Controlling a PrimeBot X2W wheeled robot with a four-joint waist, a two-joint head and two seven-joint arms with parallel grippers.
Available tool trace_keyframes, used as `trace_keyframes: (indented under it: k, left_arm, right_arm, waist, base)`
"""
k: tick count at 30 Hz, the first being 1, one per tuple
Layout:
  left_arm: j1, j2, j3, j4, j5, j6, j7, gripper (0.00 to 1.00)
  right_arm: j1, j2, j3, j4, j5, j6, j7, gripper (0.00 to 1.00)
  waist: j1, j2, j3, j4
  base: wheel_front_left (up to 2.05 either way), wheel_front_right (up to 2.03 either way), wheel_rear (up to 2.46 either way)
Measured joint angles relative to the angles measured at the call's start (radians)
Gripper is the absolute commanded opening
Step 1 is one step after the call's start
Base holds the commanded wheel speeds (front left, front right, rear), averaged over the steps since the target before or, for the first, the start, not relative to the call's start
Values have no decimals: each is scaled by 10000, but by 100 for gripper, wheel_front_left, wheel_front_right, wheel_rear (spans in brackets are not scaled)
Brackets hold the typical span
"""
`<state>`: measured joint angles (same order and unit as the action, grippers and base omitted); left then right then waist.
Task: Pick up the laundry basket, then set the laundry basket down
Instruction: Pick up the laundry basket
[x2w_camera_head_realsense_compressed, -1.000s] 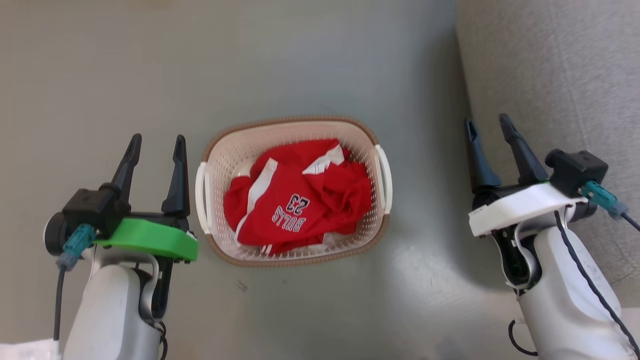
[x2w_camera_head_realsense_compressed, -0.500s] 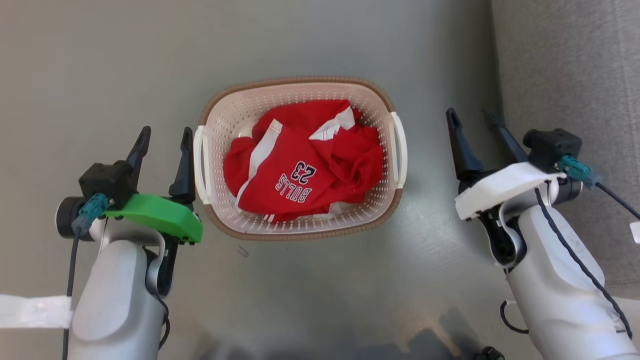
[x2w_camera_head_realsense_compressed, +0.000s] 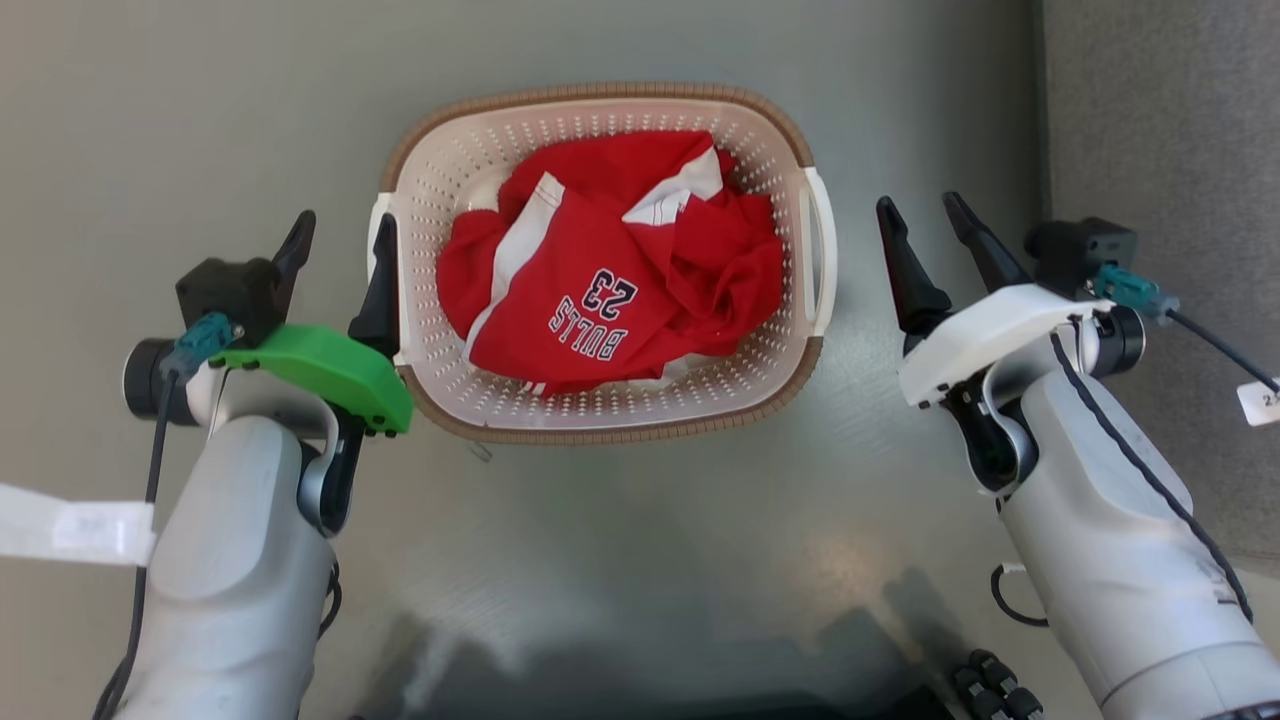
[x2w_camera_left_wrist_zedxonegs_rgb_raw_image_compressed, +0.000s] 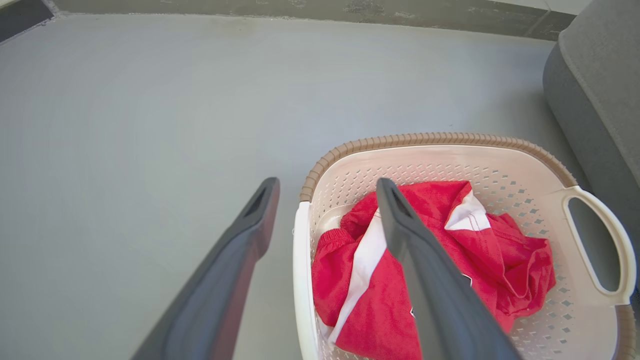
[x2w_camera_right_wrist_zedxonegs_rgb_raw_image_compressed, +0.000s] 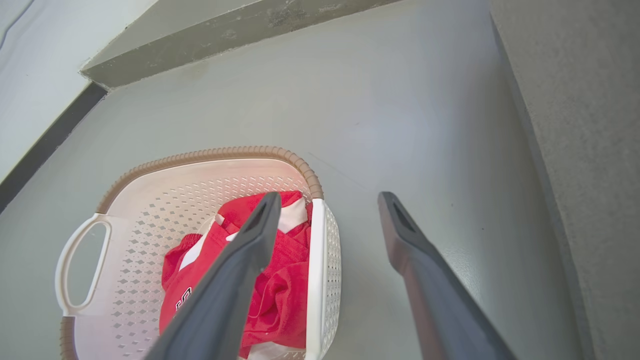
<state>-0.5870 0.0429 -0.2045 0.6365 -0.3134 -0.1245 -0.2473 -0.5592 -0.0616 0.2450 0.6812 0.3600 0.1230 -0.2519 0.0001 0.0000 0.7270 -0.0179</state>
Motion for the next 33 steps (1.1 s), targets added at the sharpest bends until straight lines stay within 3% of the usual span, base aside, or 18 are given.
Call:
trace_keyframes:
  k: [16, 23, 33]
  left_arm:
    - [-1492, 0, -708, 1755, -539, 0, 290, 100]
    - [-2011, -19, -976, 2518, -882, 0, 516, 100]
    - [-2791, -31, -1346, 3089, -1168, 0, 809, 100]
  right_arm:
    - [-1520, -12, 913, 1484, 913, 2, 157, 100]
    - [-1918, -12, 1912, 1703, 1795, 2, 431, 100]
    - [-2568, -29, 2272, 2192, 2324, 2, 562, 100]
  waist:
    - [-1, 0, 1211, 60]
    - [-1, 0, 1668, 195]
    - [0, 0, 2195, 290]
  base:
    - [0, 0, 0]
    - [0, 0, 0]
    - [0, 0, 0]
